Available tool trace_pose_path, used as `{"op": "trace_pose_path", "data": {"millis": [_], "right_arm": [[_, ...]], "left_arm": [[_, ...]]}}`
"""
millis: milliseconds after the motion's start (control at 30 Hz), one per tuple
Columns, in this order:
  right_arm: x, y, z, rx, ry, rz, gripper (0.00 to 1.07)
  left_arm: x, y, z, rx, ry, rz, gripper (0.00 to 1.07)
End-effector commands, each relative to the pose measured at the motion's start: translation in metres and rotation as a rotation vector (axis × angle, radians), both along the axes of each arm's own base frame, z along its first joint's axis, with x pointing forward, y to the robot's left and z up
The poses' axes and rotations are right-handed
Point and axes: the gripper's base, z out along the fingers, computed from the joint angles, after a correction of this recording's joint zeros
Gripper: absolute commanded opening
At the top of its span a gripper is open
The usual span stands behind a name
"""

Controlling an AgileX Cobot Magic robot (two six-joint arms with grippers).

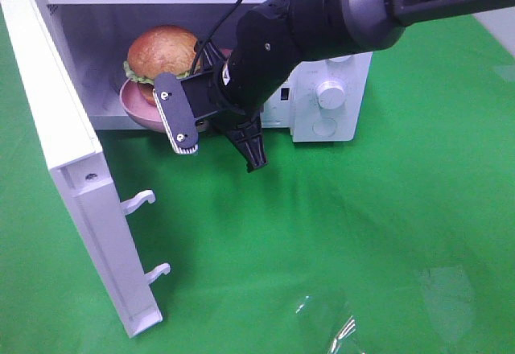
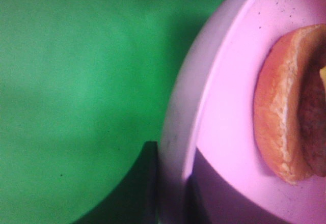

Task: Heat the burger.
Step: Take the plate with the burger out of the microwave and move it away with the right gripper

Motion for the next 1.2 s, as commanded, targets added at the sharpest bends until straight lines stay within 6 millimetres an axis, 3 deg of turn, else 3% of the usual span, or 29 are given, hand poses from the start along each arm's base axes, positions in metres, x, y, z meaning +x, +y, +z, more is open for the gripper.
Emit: {"op": "trace_pose_path", "data": {"millis": [33,800,1200], "right_arm": [[-0.006,-0.003,0.021,0.055,-0.075,0.036,0.0],[-0.053,-0.039,0.035,0.096,-0.091,0.106,0.0],[-0.085,-0.067,0.048,0.07,-0.106,0.126,0.0]], "left_arm": [[-0.002,-0.001,0.0,-0.006,-0.021,0.0,0.97],[-0.002,-0.001,0.0,-0.006,-0.021,0.0,0.97],[-0.002,-0.001,0.0,-0.006,-0.021,0.0,0.97]]}}
